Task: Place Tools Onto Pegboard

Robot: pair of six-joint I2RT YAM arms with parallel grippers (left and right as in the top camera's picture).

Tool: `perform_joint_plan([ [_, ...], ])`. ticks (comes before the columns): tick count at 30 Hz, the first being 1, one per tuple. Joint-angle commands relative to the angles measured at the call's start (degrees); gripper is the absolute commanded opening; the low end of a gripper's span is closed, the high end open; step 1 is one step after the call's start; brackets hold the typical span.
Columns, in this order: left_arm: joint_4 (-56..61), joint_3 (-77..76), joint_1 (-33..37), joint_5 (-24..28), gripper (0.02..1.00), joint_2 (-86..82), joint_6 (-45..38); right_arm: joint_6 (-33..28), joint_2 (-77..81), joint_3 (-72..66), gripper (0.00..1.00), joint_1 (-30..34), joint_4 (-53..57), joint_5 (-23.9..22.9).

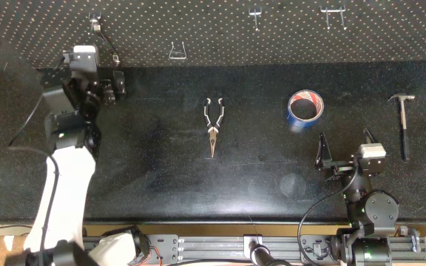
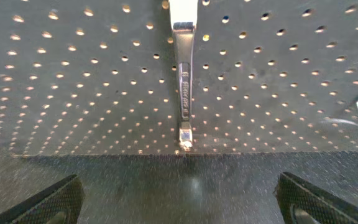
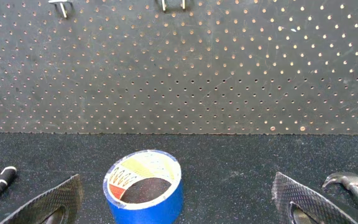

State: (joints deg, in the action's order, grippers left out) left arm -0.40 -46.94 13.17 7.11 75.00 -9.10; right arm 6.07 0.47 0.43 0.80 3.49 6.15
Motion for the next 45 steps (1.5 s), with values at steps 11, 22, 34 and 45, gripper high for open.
perform_joint_plan([
  [11, -24.4, -1.3, 0.5, -13.0, 0.996, -20.5, -0.2, -0.8, -0.4, -0.2, 1.0, 0.3, 0.2, -0.1],
  [22, -34.9, -1.2, -8.8, -7.0, 0.998, -18.0, 13.9, -0.8, -0.4, -0.2, 1.0, 0.3, 0.2, -0.1],
  [34, -43.2, -3.7, -50.1, -18.8, 1.0, 3.1, 44.9, -0.8, -0.4, -0.2, 1.0, 0.3, 0.2, -0.1],
  [45, -43.1, -19.4, -50.2, -17.6, 0.998, 21.6, 48.0, -0.8, -0.4, -0.2, 1.0, 0.3, 0.2, -0.1],
])
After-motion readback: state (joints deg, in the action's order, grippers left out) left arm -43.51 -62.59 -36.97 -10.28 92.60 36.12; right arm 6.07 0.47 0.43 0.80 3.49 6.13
